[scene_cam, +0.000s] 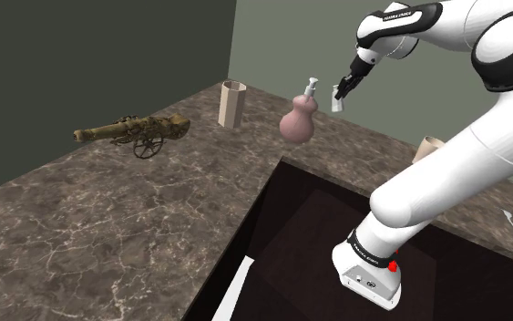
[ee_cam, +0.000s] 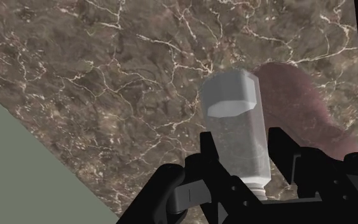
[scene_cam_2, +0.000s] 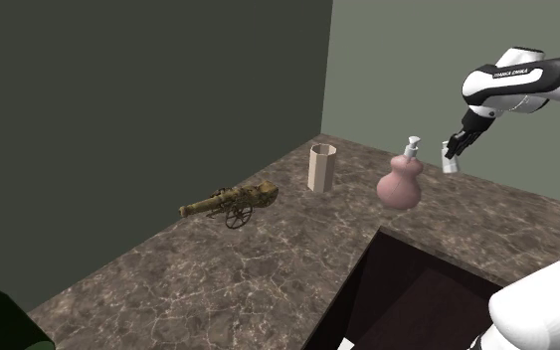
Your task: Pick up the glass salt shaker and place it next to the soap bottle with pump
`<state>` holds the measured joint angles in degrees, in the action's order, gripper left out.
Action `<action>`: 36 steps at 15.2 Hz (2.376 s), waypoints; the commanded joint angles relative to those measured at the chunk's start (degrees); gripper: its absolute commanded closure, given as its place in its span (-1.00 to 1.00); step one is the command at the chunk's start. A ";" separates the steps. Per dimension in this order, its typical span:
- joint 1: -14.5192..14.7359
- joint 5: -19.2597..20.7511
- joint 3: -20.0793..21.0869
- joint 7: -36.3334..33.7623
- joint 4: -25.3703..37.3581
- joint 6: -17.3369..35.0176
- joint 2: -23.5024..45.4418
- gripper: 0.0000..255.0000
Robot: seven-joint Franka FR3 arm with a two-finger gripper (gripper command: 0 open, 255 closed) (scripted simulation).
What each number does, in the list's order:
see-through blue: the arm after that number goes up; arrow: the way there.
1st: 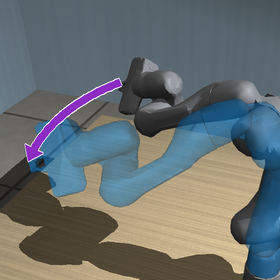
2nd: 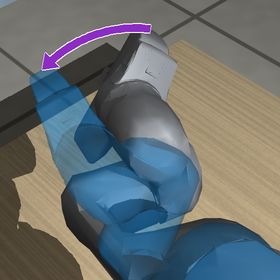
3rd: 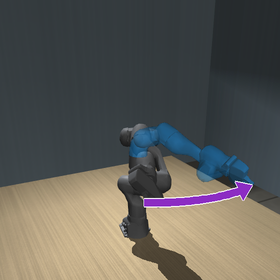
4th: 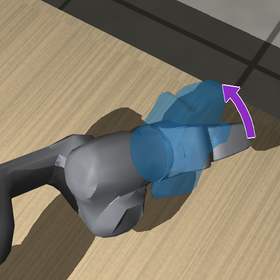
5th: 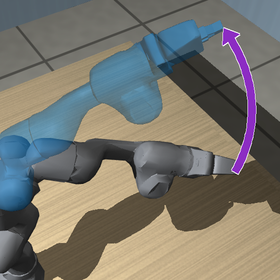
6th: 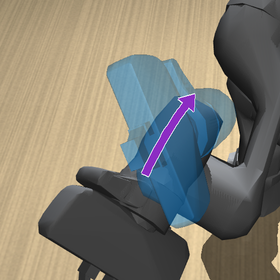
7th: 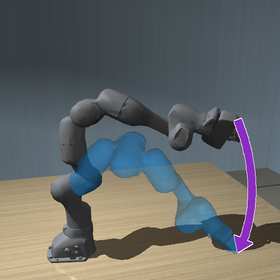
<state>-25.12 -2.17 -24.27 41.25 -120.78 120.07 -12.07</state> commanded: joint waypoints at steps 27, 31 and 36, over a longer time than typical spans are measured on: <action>0.89 -7.24 -1.81 6.98 -13.27 21.49 9.44 1.00; 1.05 -9.50 -1.86 8.86 -14.29 24.32 11.63 1.00; 1.05 -9.50 -1.86 8.86 -14.29 24.32 11.63 1.00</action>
<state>-24.08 -11.65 -26.13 50.09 -135.07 144.36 -0.46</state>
